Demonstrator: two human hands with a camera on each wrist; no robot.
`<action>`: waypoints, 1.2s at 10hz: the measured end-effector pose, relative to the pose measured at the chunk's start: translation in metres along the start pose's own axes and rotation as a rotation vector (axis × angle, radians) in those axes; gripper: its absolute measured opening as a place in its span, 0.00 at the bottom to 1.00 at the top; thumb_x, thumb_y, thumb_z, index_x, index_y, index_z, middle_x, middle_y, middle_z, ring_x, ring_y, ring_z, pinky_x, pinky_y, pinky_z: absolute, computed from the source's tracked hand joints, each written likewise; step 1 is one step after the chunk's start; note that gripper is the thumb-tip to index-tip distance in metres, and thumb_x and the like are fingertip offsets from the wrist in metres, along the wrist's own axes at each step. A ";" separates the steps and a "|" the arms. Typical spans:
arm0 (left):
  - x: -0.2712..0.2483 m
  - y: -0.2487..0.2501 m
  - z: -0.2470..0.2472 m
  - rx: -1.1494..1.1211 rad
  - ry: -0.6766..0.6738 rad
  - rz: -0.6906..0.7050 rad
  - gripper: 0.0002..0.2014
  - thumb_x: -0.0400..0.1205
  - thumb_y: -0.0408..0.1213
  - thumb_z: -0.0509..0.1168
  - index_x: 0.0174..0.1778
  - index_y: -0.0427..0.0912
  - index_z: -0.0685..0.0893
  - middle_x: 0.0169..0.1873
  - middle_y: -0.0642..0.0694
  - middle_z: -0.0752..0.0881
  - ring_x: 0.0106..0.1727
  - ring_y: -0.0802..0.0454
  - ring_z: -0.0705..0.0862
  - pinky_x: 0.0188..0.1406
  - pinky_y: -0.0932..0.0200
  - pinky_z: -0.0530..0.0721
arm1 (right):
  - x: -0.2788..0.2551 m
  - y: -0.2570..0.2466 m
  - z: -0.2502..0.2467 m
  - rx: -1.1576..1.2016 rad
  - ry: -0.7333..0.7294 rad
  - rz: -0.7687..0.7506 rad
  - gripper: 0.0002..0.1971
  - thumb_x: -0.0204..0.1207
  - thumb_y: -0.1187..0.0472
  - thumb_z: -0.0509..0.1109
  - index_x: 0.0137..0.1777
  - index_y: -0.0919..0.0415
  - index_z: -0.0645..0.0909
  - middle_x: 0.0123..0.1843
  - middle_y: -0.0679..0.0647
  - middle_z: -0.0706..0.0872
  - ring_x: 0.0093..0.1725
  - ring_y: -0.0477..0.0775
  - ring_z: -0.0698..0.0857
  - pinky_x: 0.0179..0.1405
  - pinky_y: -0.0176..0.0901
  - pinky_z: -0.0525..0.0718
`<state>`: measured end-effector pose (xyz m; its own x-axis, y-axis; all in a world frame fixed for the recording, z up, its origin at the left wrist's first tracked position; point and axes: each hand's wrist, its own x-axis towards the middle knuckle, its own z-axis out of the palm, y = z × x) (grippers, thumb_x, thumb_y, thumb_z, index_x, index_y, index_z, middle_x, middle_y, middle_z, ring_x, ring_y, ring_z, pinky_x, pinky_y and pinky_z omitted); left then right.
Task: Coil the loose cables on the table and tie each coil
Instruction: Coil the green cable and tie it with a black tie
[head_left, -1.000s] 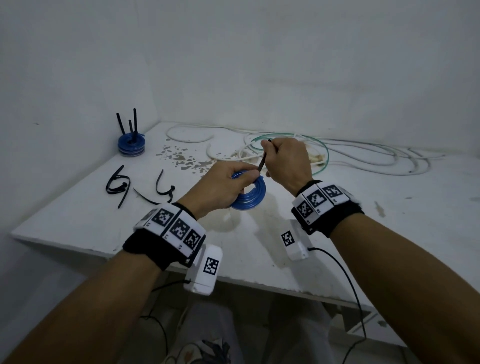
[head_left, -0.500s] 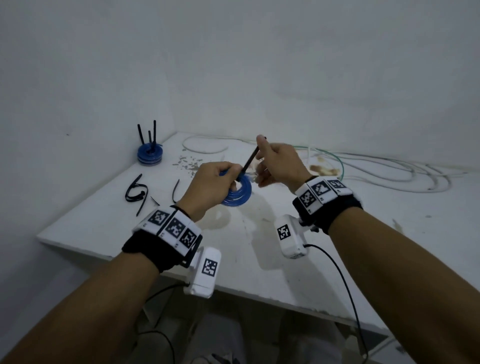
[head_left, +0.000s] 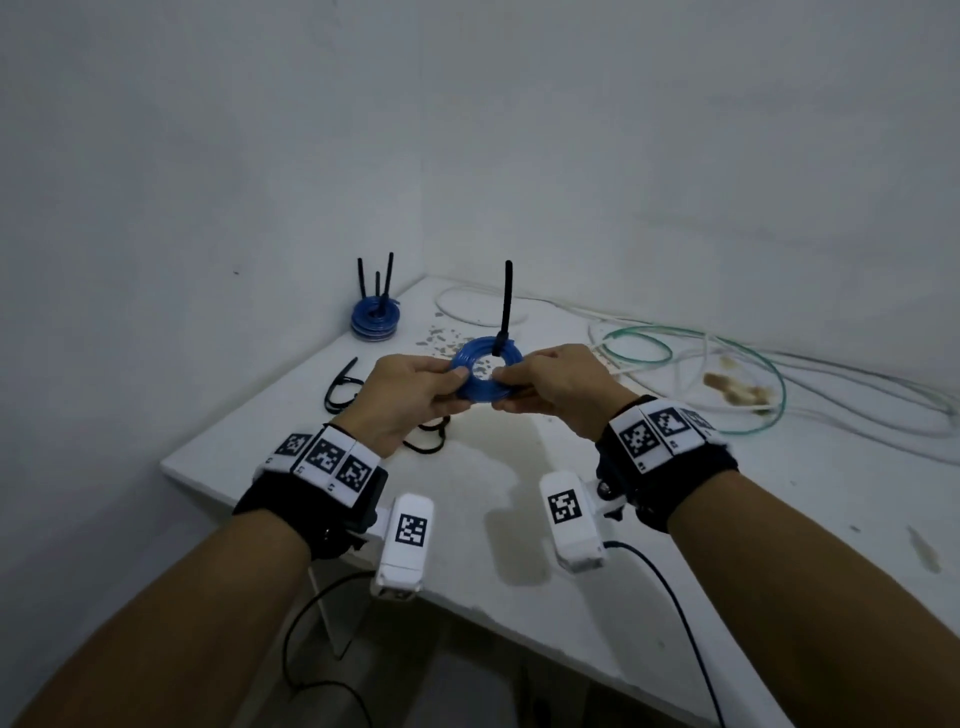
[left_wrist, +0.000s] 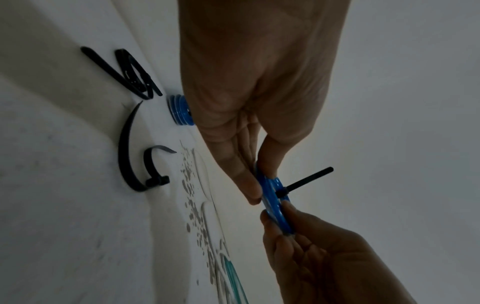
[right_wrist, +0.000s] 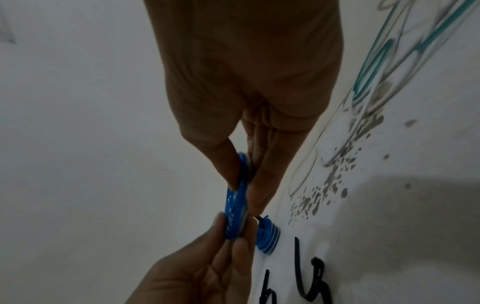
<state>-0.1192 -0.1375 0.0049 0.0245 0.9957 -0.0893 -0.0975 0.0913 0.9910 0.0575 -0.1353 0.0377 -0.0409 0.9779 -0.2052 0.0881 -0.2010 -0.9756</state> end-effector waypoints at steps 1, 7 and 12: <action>0.020 0.008 -0.011 -0.004 0.035 -0.035 0.12 0.81 0.33 0.72 0.56 0.28 0.86 0.46 0.38 0.91 0.40 0.52 0.91 0.37 0.63 0.89 | 0.019 -0.006 0.016 0.045 -0.064 0.060 0.09 0.75 0.71 0.76 0.50 0.78 0.84 0.45 0.70 0.91 0.38 0.59 0.93 0.35 0.39 0.90; 0.232 -0.004 -0.112 0.139 0.630 -0.162 0.15 0.75 0.38 0.77 0.26 0.36 0.83 0.15 0.47 0.82 0.28 0.47 0.82 0.39 0.53 0.86 | 0.130 -0.006 0.055 -0.394 -0.357 0.062 0.15 0.83 0.56 0.71 0.55 0.71 0.84 0.48 0.62 0.93 0.50 0.61 0.92 0.39 0.44 0.91; 0.203 0.022 -0.041 0.498 0.603 0.068 0.29 0.74 0.46 0.74 0.67 0.33 0.81 0.65 0.38 0.83 0.63 0.42 0.83 0.61 0.55 0.81 | 0.121 0.001 -0.027 -0.695 -0.006 -0.132 0.15 0.82 0.59 0.71 0.47 0.74 0.87 0.44 0.65 0.92 0.37 0.56 0.89 0.37 0.49 0.90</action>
<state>-0.1567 0.0675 0.0042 -0.5242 0.8482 0.0762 0.3820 0.1542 0.9112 0.0796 -0.0152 0.0137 -0.0999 0.9908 -0.0912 0.6969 0.0043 -0.7171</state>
